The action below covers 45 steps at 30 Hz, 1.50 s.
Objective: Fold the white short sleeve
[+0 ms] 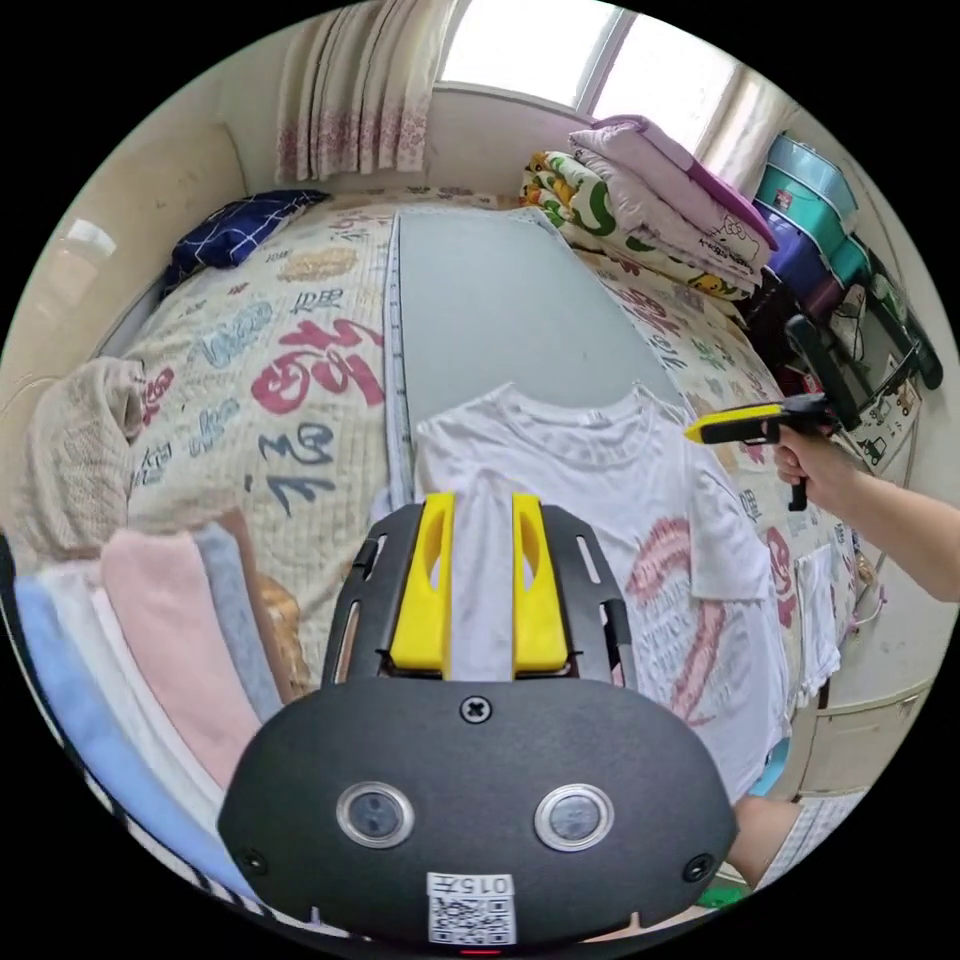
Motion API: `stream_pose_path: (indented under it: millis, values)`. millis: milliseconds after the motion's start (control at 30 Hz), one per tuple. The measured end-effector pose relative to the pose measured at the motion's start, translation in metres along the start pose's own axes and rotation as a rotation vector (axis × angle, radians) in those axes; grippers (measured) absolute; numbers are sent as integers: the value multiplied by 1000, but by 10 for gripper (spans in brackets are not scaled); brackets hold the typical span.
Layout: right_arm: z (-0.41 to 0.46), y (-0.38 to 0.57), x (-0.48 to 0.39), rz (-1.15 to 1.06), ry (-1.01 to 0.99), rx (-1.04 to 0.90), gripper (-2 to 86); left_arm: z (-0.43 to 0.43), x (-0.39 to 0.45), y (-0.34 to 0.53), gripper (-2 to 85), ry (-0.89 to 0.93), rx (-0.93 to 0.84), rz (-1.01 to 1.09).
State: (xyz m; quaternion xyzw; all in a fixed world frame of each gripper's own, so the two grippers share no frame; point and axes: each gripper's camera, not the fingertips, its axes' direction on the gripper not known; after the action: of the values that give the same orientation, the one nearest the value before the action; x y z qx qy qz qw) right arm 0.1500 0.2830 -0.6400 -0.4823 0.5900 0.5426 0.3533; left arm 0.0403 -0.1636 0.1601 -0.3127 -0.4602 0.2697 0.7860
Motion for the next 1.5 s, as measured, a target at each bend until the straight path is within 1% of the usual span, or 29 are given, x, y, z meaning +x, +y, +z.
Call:
stream_pose_path:
  millis: [67, 100, 233, 433, 533, 567, 667, 800, 1000, 1100, 1233, 1333, 1400, 1500]
  values:
    - [-11, -12, 13, 55, 36, -20, 85, 11, -4, -48, 93, 15, -31, 34]
    - [-13, -14, 15, 70, 38, -26, 89, 14, -4, -59, 94, 21, -42, 42]
    - [-24, -28, 8, 141, -17, -35, 107, 33, 5, -109, 98, -22, -163, 133]
    - [-56, -34, -46, 53, 33, -26, 78, 45, 16, -130, 81, -81, -279, 231]
    - [-73, -34, -67, 13, 7, -52, 55, 37, 19, -131, 59, -79, -240, 270]
    - [-79, -34, -74, 11, 10, -70, 33, 34, 20, -132, 46, -72, -236, 280]
    - [-98, -32, -88, 24, -38, -83, 2, 30, 23, -139, 17, -53, -264, 316]
    - [-128, -26, -104, 61, -51, -67, -7, 20, 23, -149, 5, -59, -277, 313]
    - [-189, -12, -134, 79, -34, -22, -9, -8, 21, -166, 1, -55, -227, 302]
    - [-223, -9, -141, 129, -49, 17, -9, -21, 22, -180, 0, -59, -189, 293]
    - [-273, -2, -153, 150, -13, 67, -9, -40, 26, -196, 0, -58, -109, 272]
    - [-313, 17, -169, 99, 4, 94, -9, -58, 32, -191, 0, -46, -62, 274]
    - [-342, 42, -178, 69, -44, 125, -9, -73, 33, -177, 1, -22, -37, 293]
    - [-391, 103, -204, -58, -94, 155, -9, -101, 28, -137, 1, 96, -63, 313]
